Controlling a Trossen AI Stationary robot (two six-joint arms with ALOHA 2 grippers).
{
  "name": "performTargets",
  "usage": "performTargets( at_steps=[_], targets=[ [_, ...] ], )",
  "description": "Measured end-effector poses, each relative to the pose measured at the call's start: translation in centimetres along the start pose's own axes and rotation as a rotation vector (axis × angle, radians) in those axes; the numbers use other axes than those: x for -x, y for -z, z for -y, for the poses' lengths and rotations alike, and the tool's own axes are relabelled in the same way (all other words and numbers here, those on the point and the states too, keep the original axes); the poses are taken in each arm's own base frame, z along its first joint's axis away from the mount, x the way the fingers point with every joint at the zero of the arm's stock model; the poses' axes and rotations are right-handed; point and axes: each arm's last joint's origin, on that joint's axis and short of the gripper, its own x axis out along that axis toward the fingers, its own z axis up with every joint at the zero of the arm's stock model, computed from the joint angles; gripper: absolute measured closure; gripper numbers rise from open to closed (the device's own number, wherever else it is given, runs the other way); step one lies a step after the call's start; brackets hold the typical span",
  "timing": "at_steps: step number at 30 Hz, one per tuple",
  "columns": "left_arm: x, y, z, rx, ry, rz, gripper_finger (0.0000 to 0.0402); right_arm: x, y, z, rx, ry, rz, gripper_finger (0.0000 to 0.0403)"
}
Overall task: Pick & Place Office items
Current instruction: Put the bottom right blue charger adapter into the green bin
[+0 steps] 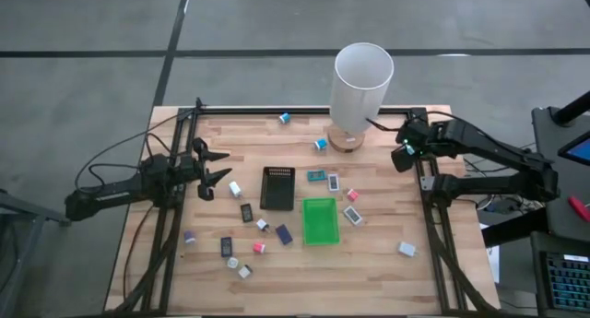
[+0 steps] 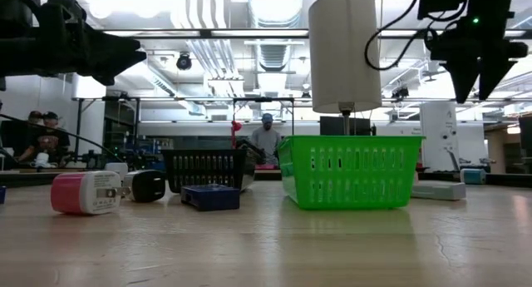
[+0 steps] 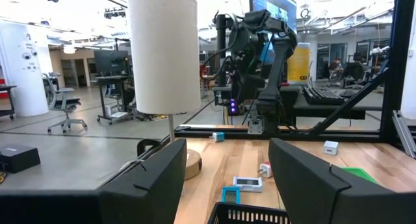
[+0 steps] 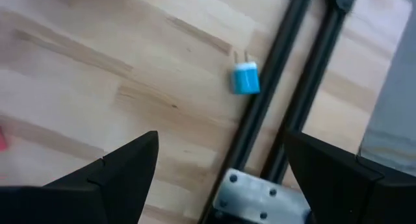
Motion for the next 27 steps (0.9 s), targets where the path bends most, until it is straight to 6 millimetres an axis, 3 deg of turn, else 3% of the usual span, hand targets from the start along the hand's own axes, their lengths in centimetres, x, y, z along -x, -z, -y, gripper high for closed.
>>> performTargets(
  at_steps=[8, 15, 27],
  targets=[
    [0.0, 0.0, 0.0, 0.0, 0.0, 0.0, 0.0177, 1.0, 0.0, 1.3, 0.035, -0.013, 0.123, 0.0076],
    [0.0, 0.0, 0.0, 0.0, 0.0, 0.0, 0.0177, 0.9, -0.7, 2.8, -0.086, 0.032, 0.112, 0.0076],
    [0.0, 0.0, 0.0, 0.0, 0.0, 0.0, 0.0177, -1.6, -2.6, 3.8, -0.138, 0.066, -0.067, 0.0076]
  ],
)
